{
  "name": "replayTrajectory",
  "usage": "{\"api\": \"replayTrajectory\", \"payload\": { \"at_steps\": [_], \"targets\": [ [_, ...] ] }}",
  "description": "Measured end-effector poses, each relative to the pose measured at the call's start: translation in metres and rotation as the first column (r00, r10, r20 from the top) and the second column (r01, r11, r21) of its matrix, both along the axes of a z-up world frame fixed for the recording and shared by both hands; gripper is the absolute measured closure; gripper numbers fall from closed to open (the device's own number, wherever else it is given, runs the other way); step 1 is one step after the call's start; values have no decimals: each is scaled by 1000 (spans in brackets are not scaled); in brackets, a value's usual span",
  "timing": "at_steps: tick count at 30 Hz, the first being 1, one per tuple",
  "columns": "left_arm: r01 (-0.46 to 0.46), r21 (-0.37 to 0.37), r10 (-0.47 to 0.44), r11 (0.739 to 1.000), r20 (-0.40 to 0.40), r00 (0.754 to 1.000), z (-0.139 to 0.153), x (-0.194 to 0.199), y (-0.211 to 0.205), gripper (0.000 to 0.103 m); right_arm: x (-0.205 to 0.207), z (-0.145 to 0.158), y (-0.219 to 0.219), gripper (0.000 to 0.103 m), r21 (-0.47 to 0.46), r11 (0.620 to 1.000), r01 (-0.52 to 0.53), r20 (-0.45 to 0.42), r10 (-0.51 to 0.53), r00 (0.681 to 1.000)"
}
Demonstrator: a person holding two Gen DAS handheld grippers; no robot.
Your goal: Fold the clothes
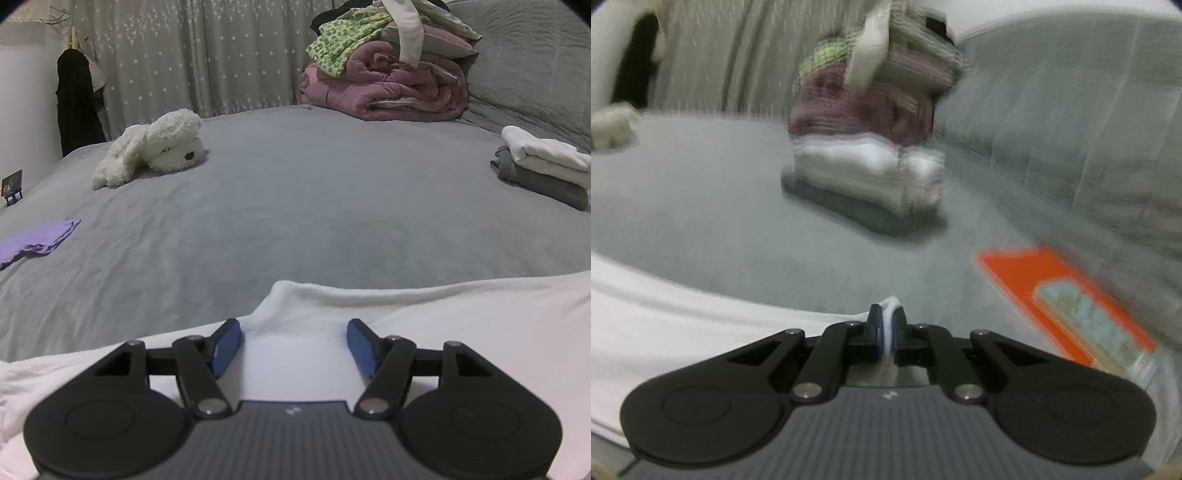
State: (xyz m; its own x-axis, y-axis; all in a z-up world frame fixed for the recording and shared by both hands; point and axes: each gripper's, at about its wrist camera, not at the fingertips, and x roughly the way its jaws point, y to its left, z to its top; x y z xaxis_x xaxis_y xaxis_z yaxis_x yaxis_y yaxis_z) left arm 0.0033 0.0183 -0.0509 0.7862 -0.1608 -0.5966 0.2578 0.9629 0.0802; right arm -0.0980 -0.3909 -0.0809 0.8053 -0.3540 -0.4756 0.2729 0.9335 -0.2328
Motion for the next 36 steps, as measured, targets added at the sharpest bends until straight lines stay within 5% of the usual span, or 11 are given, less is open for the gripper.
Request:
{"api": "replayTrajectory", "payload": {
  "at_steps": [4,6,12,21,25,27,29,33,36],
  "targets": [
    [2,6,-2,1000,-5,1000,2,-1,-1,37,2,1,-8,98,57,998,-11,-30,13,999],
    [3,10,-3,1000,-8,1000,3,-1,-2,37,-1,9,-22,81,163,987,-5,-14,7,1000],
    [9,-5,-9,1000,-35,999,8,-1,-2,35,-16,43,-73,65,550,833,56,-9,-61,998],
    [13,-82,-20,997,-83,996,18,-3,-2,34,-55,34,-64,65,710,683,168,-109,-129,986],
    [38,-107,-48,994,-92,995,22,-7,-7,34,-55,29,-59,70,709,687,160,-90,-136,987],
    [50,-109,-61,993,-94,994,22,-9,-11,34,-48,25,-59,96,725,672,151,-87,-128,988],
    [58,-109,-68,992,-94,993,22,-11,-16,34,-46,25,-58,100,734,659,163,-84,-150,985],
    [77,-104,-86,992,-94,992,24,-14,-20,34,-48,36,-51,100,667,716,206,-78,-208,975],
    [97,-86,-104,992,-90,990,25,-16,-23,34,-49,48,-33,100,542,813,212,-83,-199,976]
  ]
}}
